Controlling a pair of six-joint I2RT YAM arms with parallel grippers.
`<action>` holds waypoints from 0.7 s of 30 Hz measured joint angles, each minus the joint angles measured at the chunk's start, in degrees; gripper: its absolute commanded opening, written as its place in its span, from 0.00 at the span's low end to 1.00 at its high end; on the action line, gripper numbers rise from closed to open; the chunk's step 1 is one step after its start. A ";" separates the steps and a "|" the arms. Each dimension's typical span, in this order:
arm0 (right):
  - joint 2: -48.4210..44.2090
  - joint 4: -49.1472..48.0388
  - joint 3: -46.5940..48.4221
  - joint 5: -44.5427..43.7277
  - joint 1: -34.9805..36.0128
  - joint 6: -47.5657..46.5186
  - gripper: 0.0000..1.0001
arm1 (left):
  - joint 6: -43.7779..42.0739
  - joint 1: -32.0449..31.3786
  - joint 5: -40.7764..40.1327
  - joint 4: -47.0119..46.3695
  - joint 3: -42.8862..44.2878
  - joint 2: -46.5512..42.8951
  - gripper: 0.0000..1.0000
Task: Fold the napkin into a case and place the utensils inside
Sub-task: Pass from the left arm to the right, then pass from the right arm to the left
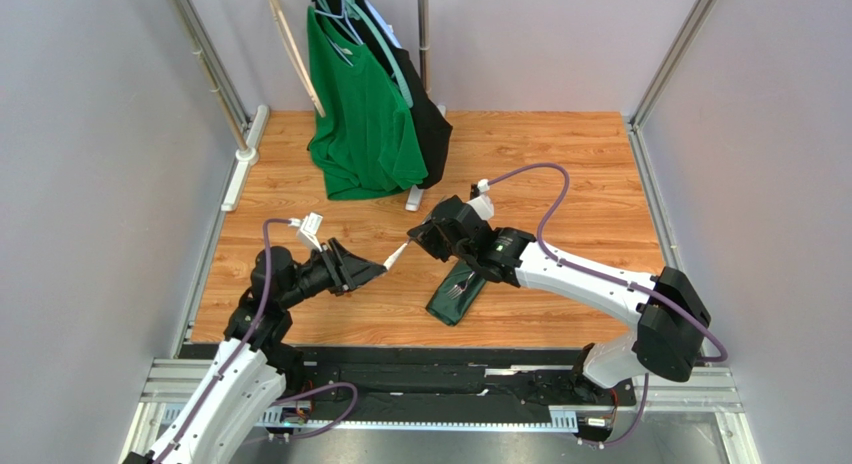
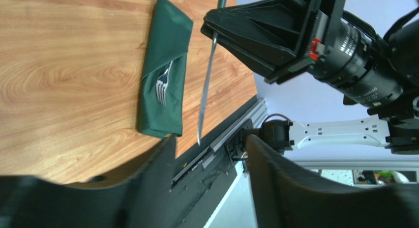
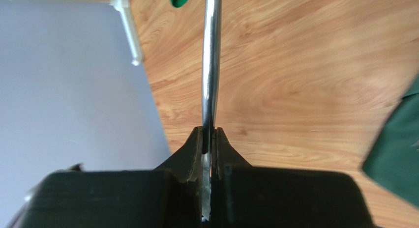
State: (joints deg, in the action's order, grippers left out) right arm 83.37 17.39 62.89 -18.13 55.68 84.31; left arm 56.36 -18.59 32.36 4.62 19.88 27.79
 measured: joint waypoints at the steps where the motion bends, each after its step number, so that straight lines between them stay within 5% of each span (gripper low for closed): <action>1: -0.22 0.35 -0.28 0.28 -0.72 -2.10 0.00 | -1.22 -0.02 0.87 3.15 1.99 1.29 0.69; 6: -0.59 1.92 -1.16 4.48 -5.05 -12.57 0.00 | -8.11 0.00 5.27 8.90 9.29 6.49 0.54; 9: -1.97 2.34 -3.74 6.40 -6.08 -15.23 0.00 | -9.16 0.00 9.29 7.43 9.94 11.23 0.36; 14: -4.72 2.51 -6.97 8.57 -5.95 -15.37 0.00 | -7.23 -1.29 13.62 0.50 8.00 22.93 0.45; 21: -7.39 1.99 -9.18 8.83 -5.95 -12.96 0.00 | -4.15 -8.37 13.60 -7.63 7.76 26.69 0.47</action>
State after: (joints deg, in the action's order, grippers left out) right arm 75.99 19.38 53.71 -9.30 49.74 71.35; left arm 52.21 -26.96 45.95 -3.01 27.64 54.48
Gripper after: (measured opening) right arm 0.037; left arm 0.468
